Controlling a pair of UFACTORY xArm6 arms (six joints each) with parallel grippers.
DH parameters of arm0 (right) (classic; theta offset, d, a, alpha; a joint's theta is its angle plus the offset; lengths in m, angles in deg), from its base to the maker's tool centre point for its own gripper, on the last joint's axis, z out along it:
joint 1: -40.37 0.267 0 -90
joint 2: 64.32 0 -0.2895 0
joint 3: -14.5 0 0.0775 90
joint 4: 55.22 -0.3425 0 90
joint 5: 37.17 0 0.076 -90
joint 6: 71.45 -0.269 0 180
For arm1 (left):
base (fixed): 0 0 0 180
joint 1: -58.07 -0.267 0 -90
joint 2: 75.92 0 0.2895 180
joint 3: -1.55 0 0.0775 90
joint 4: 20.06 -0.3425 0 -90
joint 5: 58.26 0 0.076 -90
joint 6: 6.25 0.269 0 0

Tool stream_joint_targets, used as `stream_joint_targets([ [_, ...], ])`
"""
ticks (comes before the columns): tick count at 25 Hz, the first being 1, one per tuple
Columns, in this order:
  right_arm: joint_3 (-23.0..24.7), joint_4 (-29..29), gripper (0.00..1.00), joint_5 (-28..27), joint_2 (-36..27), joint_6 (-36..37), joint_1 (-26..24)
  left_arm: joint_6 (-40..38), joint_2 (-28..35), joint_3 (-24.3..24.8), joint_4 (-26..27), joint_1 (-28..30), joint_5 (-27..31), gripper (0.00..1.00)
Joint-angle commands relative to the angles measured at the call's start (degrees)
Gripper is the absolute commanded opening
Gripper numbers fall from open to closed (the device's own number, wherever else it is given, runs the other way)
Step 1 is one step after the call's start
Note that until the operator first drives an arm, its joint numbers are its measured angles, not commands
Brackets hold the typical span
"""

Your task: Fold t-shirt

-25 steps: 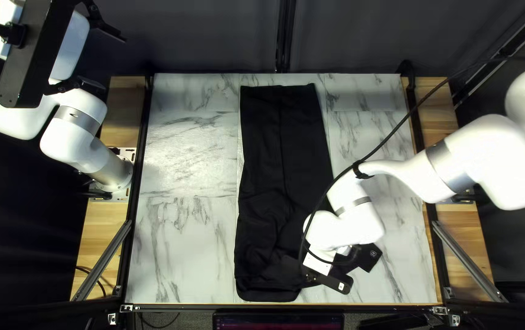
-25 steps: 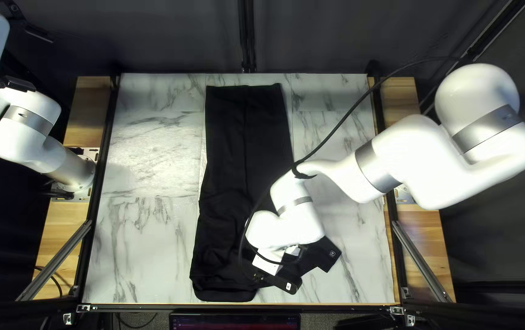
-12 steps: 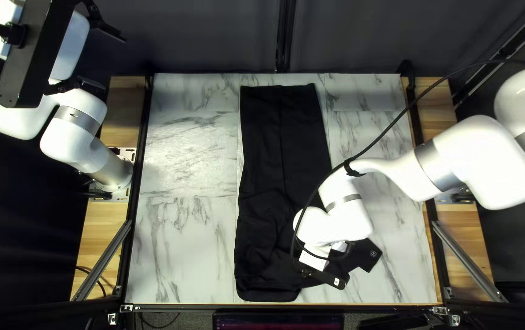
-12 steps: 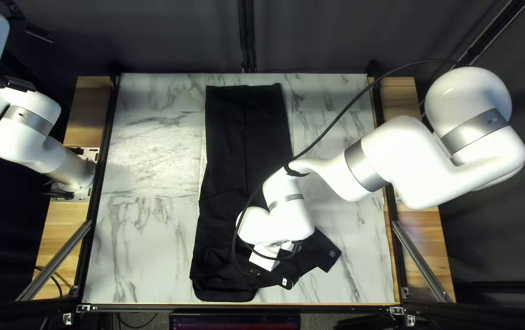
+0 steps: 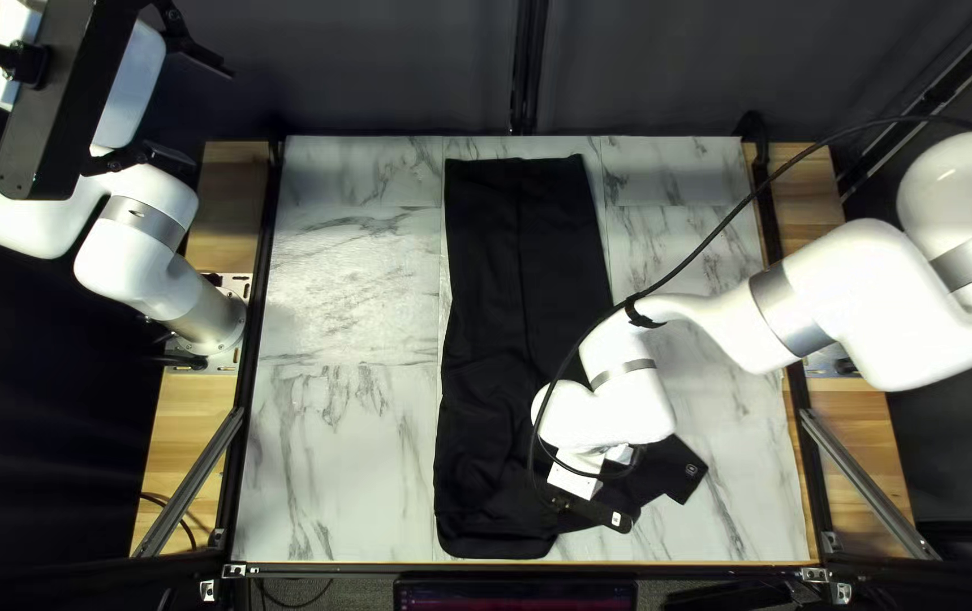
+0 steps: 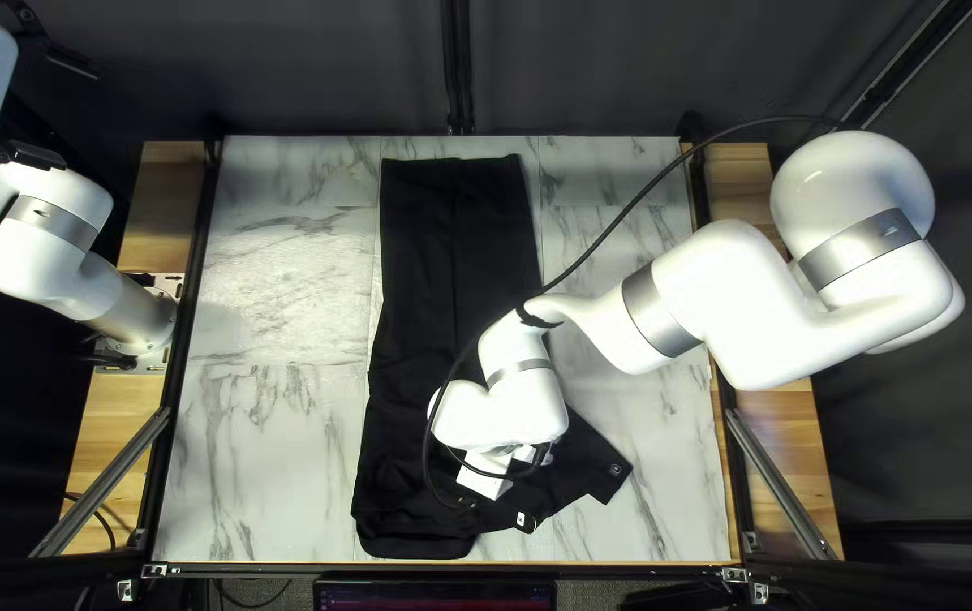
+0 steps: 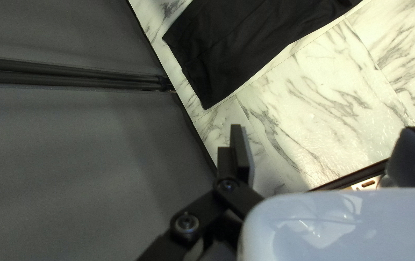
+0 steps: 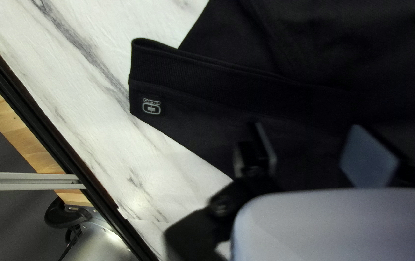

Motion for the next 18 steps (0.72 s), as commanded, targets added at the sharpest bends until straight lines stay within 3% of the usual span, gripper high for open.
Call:
stream_joint_targets([
  [1, -0.52, 0.29, 0.0, -0.86, -0.65, -0.65, 0.05, 0.0, 0.0, 0.0, 0.0, 0.0, 0.0, 1.0],
  [10, 0.62, 2.2, 0.0, -2.88, -7.08, -4.45, -0.74, 0.0, 0.0, 0.0, 0.0, 0.0, 0.0, 1.0],
  [18, 12.93, -1.26, 0.0, 5.1, -18.31, -4.69, -5.83, 0.0, 0.0, 0.0, 0.0, 0.0, 0.0, 1.0],
])
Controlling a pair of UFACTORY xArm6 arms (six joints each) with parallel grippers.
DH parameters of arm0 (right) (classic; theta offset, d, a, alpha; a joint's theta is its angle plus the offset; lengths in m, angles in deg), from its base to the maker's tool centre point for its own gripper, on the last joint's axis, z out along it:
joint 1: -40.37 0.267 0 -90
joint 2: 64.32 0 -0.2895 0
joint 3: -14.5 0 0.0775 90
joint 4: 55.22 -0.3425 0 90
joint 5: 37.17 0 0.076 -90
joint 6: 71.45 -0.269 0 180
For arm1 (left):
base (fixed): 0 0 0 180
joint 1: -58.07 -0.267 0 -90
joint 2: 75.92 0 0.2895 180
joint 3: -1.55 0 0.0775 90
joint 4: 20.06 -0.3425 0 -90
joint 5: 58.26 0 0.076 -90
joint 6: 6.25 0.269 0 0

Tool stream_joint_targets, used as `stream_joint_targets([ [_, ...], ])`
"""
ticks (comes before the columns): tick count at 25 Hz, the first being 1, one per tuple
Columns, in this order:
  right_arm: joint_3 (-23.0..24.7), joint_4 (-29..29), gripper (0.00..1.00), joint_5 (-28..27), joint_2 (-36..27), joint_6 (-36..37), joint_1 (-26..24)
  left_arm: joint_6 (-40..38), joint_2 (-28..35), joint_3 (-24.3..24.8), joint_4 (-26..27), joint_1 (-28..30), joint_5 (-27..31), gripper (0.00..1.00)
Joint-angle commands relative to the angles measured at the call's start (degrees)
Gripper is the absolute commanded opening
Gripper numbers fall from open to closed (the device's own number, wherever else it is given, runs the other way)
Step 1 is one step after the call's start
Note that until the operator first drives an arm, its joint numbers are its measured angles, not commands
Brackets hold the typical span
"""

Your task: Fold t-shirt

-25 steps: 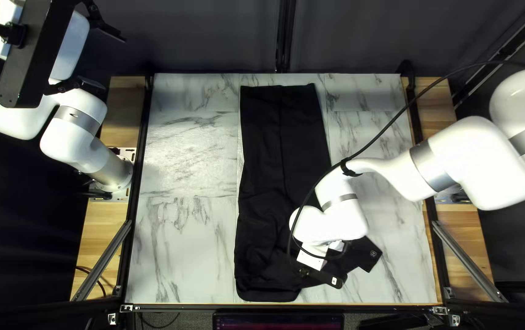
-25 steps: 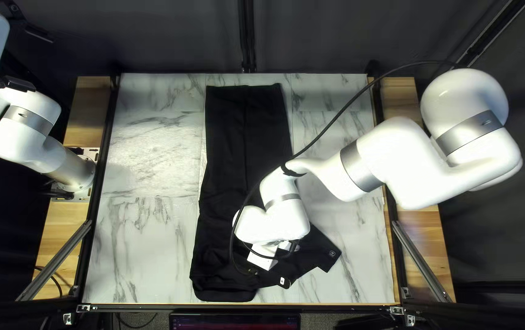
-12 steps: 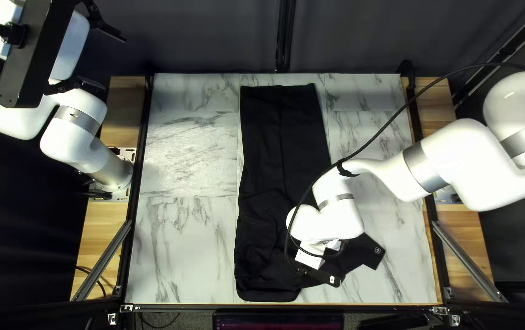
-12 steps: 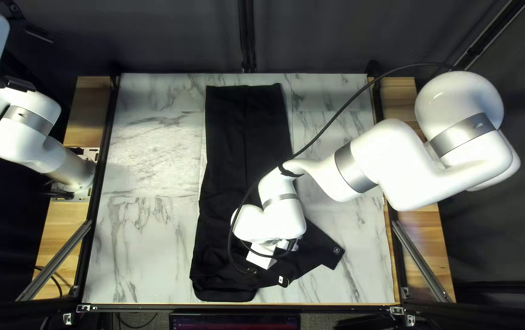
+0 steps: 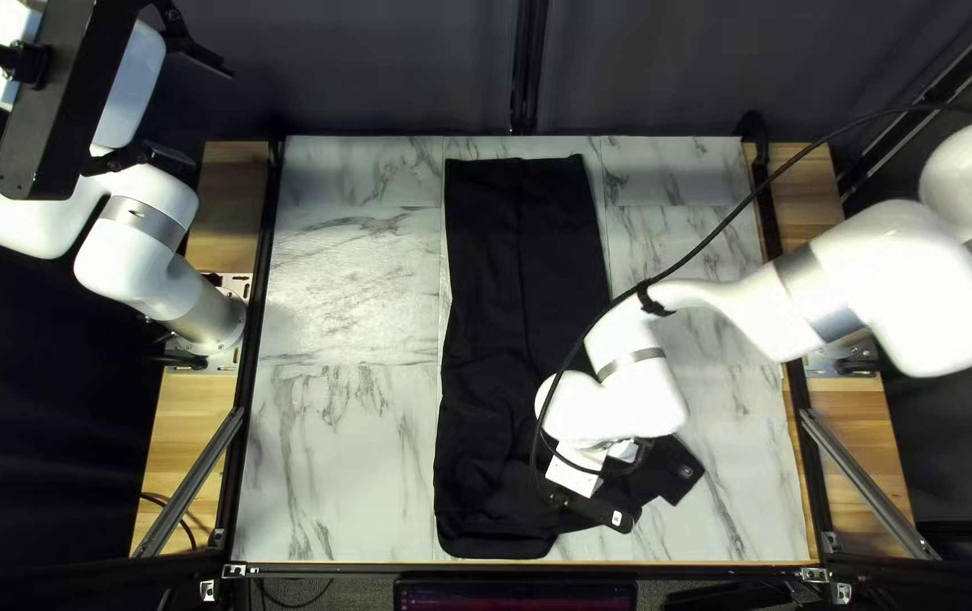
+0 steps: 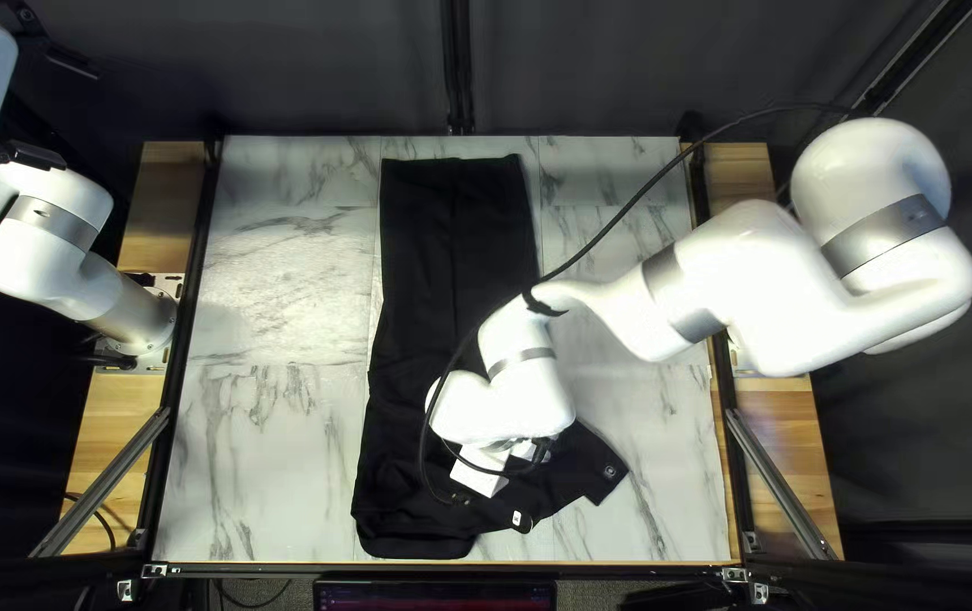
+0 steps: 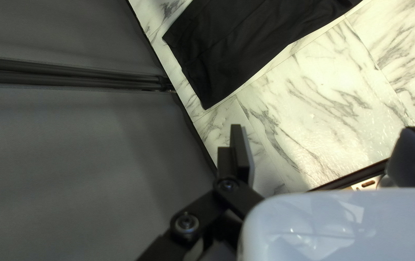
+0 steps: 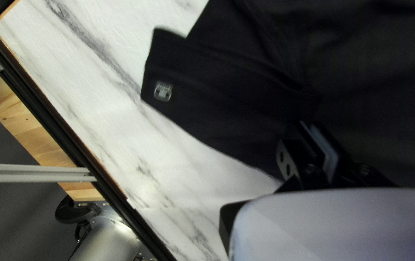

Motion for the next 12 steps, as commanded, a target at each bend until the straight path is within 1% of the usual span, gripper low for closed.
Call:
stream_joint_targets([
  [1, 6.0, -2.39, 0.0, 4.69, -5.56, -0.22, -2.59, 0.0, 0.0, 0.0, 0.0, 0.0, 0.0, 1.0],
  [4, 7.14, -3.19, 0.0, 5.85, -6.99, -0.47, -2.99, 0.0, 0.0, 0.0, 0.0, 0.0, 0.0, 1.0],
  [9, 6.72, -3.38, 0.0, 6.74, -7.72, -1.3, -3.3, 0.0, 0.0, 0.0, 0.0, 0.0, 0.0, 1.0],
  [12, 7.44, -3.55, 0.0, 8.65, -8.44, -1.87, -3.48, 0.0, 0.0, 0.0, 0.0, 0.0, 0.0, 1.0],
])
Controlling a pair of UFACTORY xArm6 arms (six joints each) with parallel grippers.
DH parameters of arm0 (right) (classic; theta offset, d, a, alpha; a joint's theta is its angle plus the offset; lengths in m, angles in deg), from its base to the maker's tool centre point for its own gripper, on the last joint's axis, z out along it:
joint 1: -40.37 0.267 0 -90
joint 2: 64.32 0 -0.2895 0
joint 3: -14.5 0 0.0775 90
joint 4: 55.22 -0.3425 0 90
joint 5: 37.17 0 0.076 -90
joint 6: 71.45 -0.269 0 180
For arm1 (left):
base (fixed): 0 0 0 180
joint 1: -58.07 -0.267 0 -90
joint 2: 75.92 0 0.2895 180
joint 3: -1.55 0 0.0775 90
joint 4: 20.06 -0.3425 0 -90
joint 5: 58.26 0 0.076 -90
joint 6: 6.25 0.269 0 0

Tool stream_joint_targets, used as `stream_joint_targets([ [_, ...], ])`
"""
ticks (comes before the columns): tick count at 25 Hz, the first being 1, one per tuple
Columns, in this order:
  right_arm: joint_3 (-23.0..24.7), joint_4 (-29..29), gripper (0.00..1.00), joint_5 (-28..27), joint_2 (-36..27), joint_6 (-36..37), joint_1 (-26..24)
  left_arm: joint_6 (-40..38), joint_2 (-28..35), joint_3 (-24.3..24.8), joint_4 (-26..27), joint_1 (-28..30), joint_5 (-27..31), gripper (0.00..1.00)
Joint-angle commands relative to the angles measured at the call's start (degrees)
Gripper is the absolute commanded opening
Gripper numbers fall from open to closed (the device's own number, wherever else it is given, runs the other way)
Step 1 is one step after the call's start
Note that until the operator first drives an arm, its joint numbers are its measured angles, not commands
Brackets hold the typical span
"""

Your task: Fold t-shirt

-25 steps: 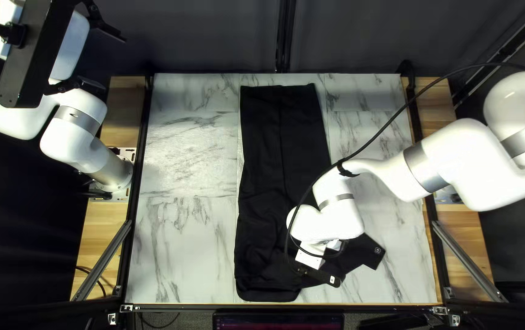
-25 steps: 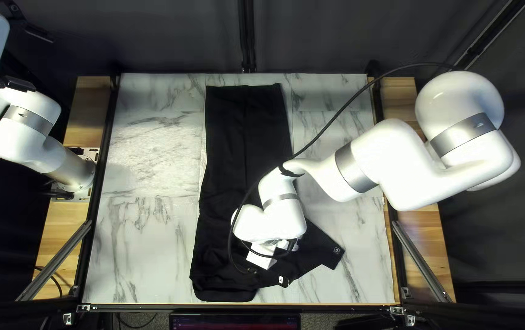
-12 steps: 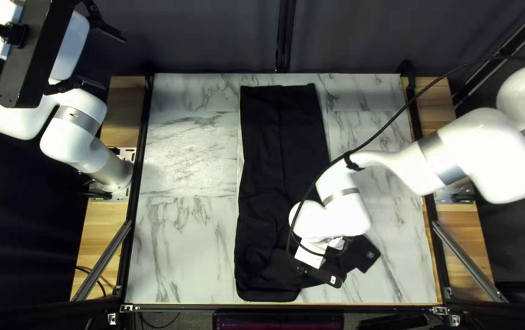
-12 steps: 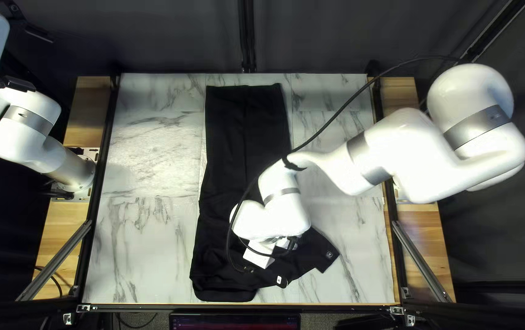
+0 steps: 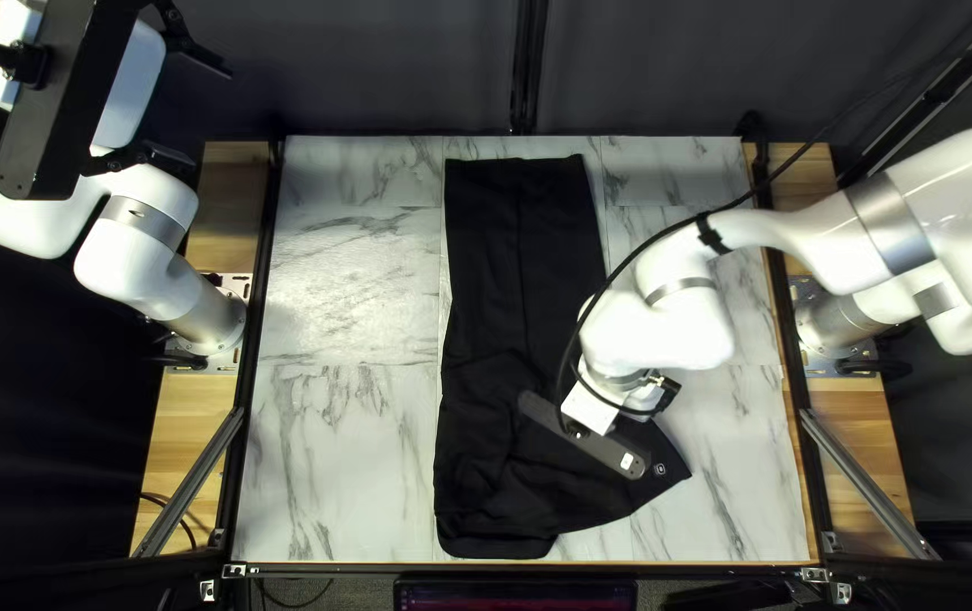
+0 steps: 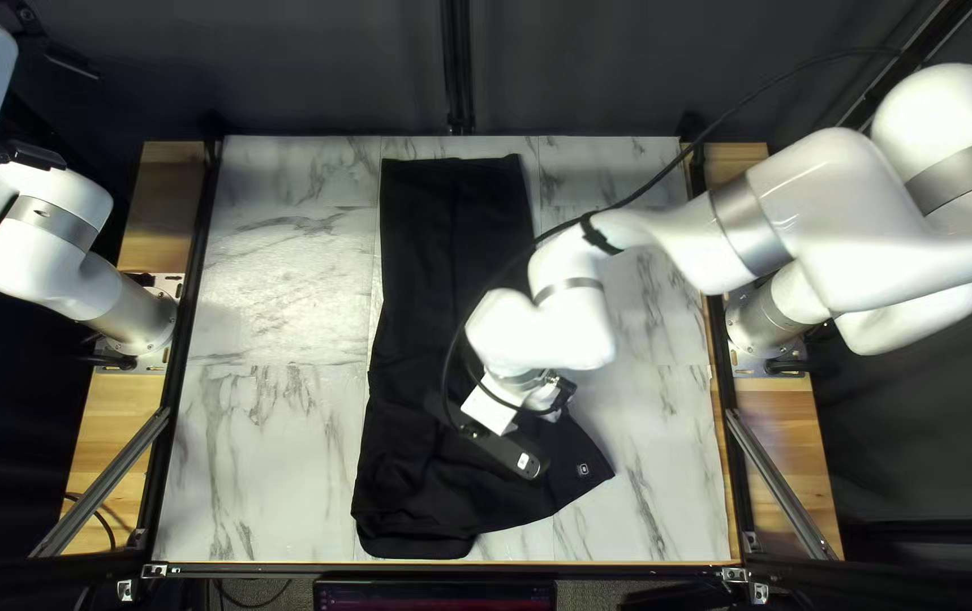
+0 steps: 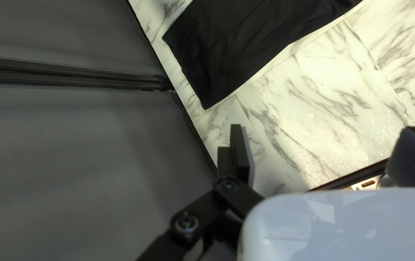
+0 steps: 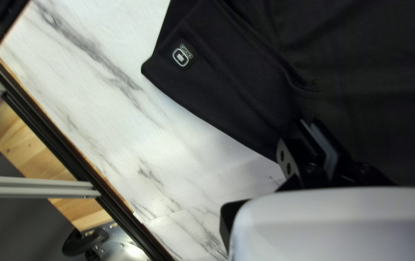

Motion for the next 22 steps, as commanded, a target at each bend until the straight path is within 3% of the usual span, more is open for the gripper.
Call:
stream_joint_targets([
  [1, 0.6, 0.62, 0.0, 3.15, -0.02, -2.07, 0.28, 0.0, 0.0, 0.0, 0.0, 0.0, 0.0, 1.0],
  [11, 0.97, 0.93, 0.0, 3.36, -0.18, -1.94, 0.31, 0.0, 0.0, 0.0, 0.0, 0.0, 0.0, 1.0],
  [16, -5.95, 1.85, 0.0, 0.99, 3.95, 1.9, 0.14, 0.0, 0.0, 0.0, 0.0, 0.0, 0.0, 1.0],
  [22, -6.45, 0.32, 0.0, 1.9, 2.57, 2.67, -0.94, 0.0, 0.0, 0.0, 0.0, 0.0, 0.0, 1.0],
])
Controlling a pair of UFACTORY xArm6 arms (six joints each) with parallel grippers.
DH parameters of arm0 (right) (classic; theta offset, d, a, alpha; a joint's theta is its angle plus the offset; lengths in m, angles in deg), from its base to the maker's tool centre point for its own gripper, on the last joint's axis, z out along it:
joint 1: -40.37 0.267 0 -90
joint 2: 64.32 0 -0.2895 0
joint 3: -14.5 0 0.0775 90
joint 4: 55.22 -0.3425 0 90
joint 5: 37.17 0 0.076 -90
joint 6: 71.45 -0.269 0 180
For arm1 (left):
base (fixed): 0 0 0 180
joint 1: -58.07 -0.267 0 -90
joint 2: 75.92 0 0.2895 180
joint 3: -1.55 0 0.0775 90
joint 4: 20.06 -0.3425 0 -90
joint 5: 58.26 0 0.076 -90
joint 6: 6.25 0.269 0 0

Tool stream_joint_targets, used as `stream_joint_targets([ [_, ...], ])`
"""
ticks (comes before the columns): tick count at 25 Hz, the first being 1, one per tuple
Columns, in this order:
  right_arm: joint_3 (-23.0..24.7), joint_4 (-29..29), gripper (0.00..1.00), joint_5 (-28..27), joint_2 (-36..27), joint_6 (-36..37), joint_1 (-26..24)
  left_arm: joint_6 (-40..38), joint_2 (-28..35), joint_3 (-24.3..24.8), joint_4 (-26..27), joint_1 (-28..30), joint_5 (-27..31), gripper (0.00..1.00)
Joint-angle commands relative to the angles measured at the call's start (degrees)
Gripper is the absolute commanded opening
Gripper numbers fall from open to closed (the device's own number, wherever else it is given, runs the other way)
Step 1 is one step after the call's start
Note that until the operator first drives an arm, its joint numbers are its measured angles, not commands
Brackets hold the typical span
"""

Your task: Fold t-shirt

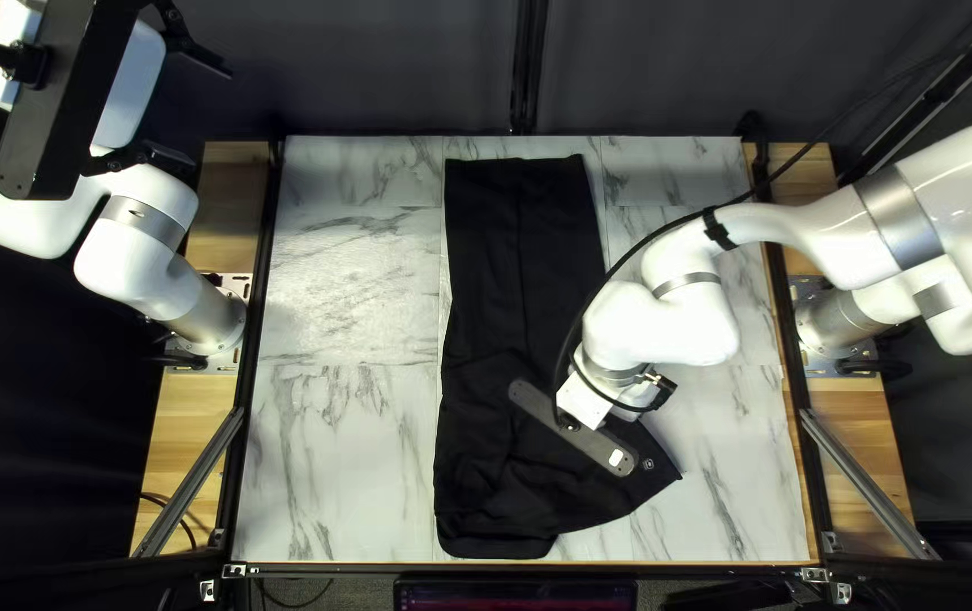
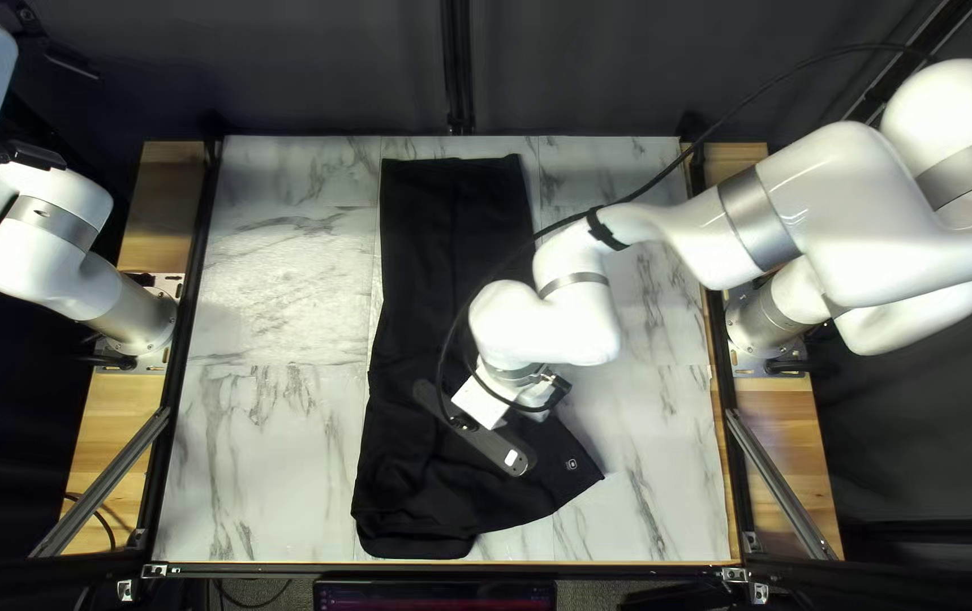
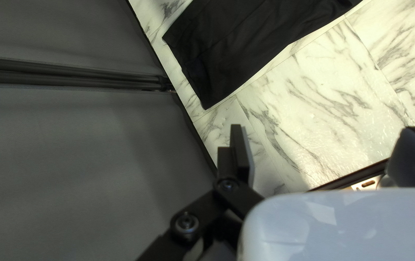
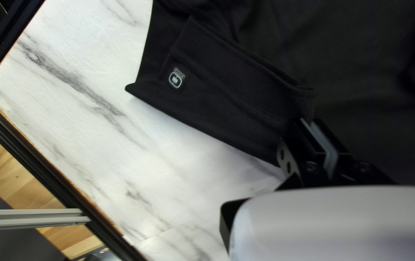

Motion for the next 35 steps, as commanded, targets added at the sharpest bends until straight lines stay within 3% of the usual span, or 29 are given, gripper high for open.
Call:
stream_joint_targets([
  [1, 0.36, -1.49, 0.0, 0.72, -1.15, 0.36, -0.82, 0.0, 0.0, 0.0, 0.0, 0.0, 0.0, 1.0],
  [10, 4.66, -6.9, 0.0, 1.18, -4.03, 2.23, -0.08, 0.0, 0.0, 0.0, 0.0, 0.0, 0.0, 1.0],
  [16, 11.66, -10.05, 0.0, -2.83, -11.53, 2.12, 0.64, 0.0, 0.0, 0.0, 0.0, 0.0, 0.0, 1.0],
  [20, 8.77, -10.05, 0.0, -5.9, -11.55, 0.93, 0.56, 0.0, 0.0, 0.0, 0.0, 0.0, 0.0, 1.0],
  [24, 0.78, -9.27, 0.0, -7.26, -5.15, 3.55, -2.07, 0.0, 0.0, 0.0, 0.0, 0.0, 0.0, 1.0],
  [35, -2.23, -17.98, 0.0, 0.33, 4.12, 19.1, -11.49, 0.0, 0.0, 0.0, 0.0, 0.0, 0.0, 1.0],
])
